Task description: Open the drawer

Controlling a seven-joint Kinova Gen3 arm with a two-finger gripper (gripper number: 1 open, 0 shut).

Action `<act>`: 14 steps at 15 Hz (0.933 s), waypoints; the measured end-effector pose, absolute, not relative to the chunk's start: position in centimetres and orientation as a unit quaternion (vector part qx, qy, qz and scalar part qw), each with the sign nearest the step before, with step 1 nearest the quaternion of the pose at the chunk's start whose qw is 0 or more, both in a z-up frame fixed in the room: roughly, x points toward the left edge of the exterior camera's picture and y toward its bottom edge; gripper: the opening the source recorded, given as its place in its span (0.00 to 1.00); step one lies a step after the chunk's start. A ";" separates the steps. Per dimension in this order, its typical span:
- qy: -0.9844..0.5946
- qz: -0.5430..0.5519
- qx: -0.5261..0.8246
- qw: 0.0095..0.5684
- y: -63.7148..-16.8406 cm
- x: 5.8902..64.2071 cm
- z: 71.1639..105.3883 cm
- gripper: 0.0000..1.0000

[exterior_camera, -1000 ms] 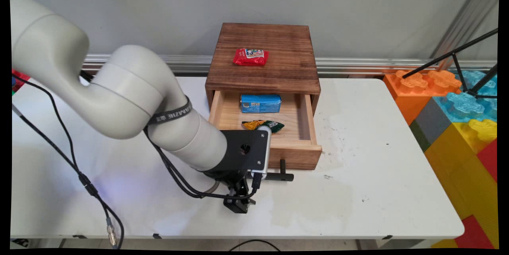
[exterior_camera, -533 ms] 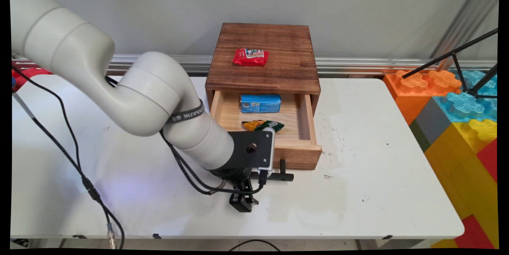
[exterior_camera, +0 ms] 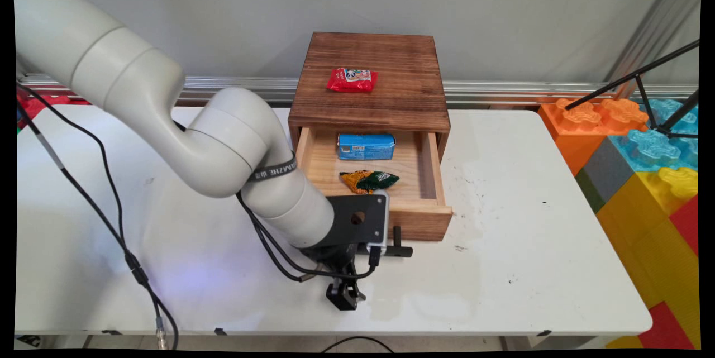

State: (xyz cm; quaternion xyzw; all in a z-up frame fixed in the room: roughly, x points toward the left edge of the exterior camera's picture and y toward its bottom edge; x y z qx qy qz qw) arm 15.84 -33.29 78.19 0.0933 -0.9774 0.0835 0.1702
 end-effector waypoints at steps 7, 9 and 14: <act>-0.978 0.076 0.090 0.175 -32.8 15.2 77.6 1.00; -0.977 0.075 0.086 0.178 -32.4 14.8 77.7 1.00; -0.977 0.072 0.076 0.184 -31.2 14.2 78.1 1.00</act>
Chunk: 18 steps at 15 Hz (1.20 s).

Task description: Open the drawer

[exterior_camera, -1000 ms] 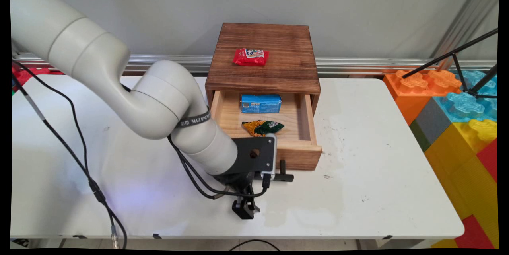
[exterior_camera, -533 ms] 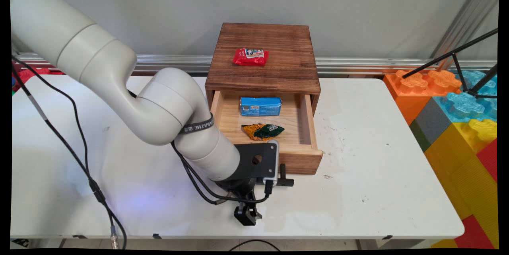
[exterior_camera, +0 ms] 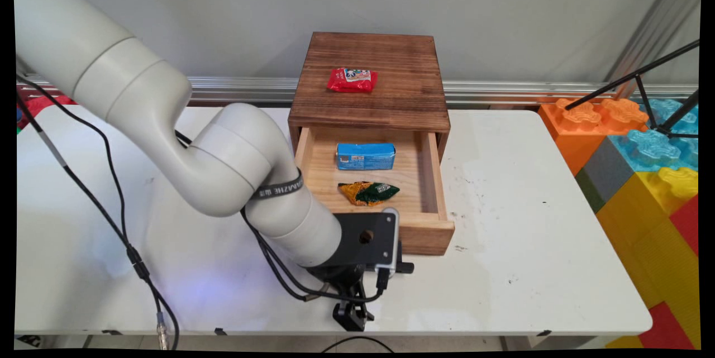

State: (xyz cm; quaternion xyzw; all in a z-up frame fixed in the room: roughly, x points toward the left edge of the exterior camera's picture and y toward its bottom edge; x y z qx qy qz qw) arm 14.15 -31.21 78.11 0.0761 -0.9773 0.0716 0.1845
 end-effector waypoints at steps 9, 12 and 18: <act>-0.979 0.063 0.064 0.185 -28.5 14.1 78.3 1.00; -0.979 0.061 0.063 0.183 -27.8 14.3 78.2 1.00; -0.979 0.060 0.059 0.185 -26.7 14.2 78.5 1.00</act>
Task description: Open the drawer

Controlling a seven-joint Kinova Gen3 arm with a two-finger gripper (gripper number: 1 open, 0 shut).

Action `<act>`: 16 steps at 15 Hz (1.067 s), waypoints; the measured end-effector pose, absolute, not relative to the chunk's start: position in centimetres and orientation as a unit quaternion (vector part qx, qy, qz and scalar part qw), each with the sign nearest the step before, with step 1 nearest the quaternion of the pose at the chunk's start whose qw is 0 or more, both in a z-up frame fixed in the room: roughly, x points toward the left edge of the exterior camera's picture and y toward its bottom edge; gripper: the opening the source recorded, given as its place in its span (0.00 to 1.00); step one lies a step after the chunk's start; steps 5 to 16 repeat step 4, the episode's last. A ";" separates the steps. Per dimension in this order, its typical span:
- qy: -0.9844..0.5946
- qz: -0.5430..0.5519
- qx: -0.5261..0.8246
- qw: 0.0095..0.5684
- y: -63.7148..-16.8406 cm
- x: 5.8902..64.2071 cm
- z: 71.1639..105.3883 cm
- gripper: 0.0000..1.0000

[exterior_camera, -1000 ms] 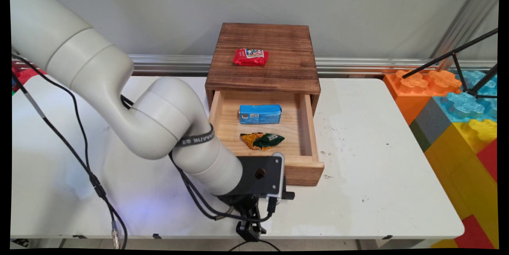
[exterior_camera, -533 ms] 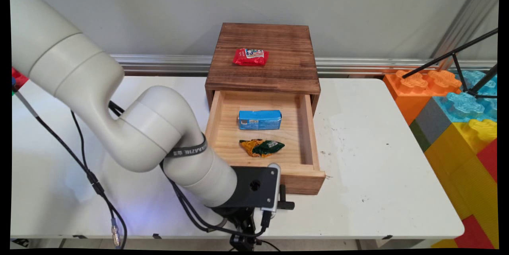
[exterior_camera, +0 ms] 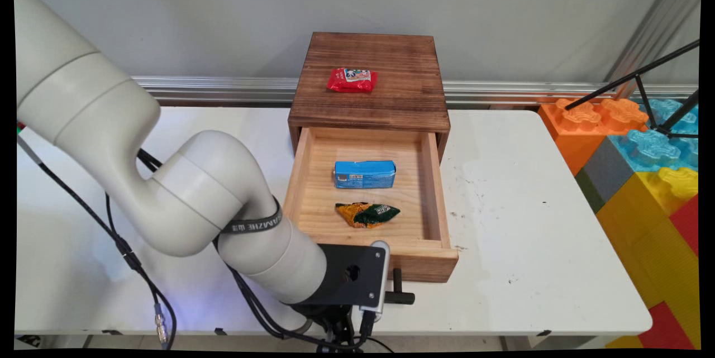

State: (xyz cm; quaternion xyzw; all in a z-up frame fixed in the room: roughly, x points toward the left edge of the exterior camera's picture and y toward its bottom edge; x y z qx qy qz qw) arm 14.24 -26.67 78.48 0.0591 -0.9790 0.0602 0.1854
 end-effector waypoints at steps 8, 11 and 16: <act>-0.978 0.062 0.057 0.188 -26.3 14.1 78.8 1.00; -0.978 0.062 0.057 0.188 -26.3 14.1 78.8 1.00; -0.978 0.062 0.057 0.188 -26.3 14.1 78.8 1.00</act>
